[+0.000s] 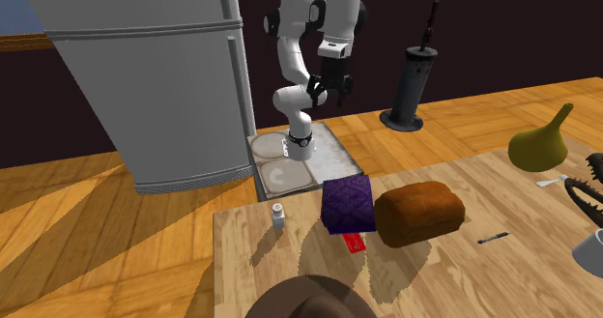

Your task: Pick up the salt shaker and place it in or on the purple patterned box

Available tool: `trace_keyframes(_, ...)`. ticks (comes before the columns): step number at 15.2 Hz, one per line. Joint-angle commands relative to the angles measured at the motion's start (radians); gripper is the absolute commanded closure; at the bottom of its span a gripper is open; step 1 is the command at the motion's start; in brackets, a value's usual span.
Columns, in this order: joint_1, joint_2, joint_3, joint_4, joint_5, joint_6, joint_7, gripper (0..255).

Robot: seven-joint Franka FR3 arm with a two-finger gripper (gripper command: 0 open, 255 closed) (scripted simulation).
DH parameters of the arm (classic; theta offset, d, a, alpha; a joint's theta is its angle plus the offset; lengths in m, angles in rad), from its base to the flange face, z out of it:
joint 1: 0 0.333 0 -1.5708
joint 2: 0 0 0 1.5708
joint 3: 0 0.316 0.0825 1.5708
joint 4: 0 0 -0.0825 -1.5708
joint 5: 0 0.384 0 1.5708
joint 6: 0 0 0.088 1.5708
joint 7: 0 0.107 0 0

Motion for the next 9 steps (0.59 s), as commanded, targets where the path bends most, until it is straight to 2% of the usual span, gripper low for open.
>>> trace_keyframes(1,0.0,0.0,0.0,0.0,0.0,0.0,0.0,0)
trace_keyframes(9,-0.038,0.047,-0.148,-0.172,-0.071,0.293,-0.118,0)
